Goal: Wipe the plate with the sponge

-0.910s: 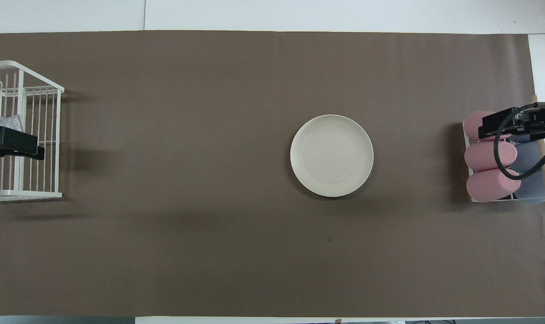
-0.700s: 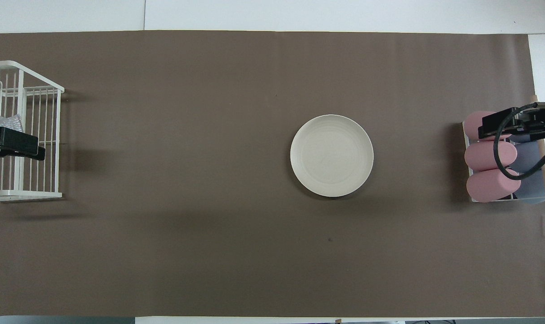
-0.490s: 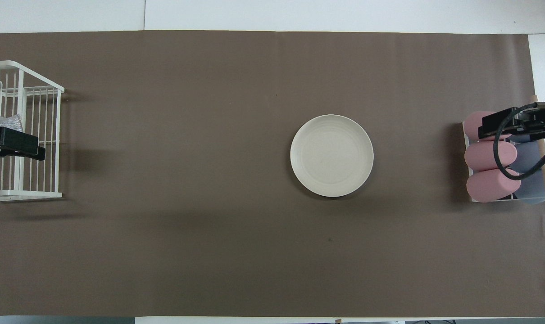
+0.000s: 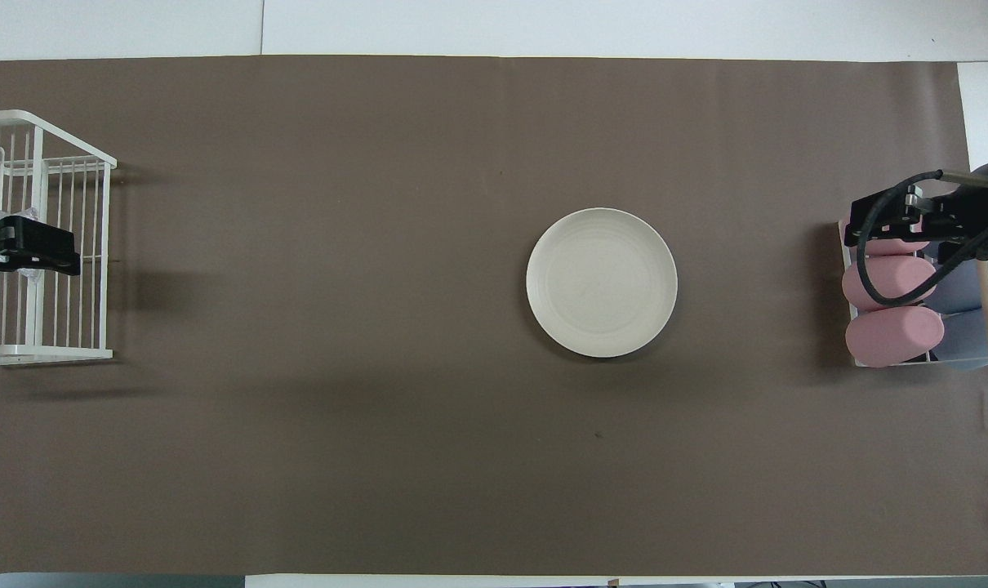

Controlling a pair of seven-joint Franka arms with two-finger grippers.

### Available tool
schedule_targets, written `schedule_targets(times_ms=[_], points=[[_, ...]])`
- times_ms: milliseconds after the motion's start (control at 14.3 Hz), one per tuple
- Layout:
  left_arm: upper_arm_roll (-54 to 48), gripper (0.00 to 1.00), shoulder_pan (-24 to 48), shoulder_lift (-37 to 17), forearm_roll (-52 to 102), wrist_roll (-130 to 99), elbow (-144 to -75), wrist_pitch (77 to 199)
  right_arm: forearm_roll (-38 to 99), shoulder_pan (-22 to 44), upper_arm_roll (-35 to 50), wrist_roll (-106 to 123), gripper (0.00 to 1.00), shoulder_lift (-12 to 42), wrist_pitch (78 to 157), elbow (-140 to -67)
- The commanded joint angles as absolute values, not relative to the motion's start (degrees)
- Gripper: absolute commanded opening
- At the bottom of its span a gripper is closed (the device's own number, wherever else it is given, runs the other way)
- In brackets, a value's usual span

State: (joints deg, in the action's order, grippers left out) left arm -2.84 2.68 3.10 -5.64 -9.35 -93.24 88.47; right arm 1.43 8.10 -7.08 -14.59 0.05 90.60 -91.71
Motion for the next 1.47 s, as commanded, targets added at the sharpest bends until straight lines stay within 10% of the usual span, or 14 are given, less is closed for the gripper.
schedule_targets(times_ms=[0, 560, 1401], points=[[-2.8, 1.00, 6.9, 3.4, -15.2, -14.4, -96.8, 91.8, 1.2, 8.3, -6.9, -20.0, 1.00, -0.9, 90.5, -92.6], [-2.8, 1.00, 8.6, -8.3, -43.6, -26.5, -102.2, 101.3, 1.8, 17.1, -6.9, -52.8, 1.00, -0.8, 93.5, -92.8], [-2.5, 1.00, 5.6, -11.3, -53.1, -35.1, -107.4, 106.6, 5.0, 25.5, -6.9, -84.4, 1.00, 5.0, 91.9, -86.5]])
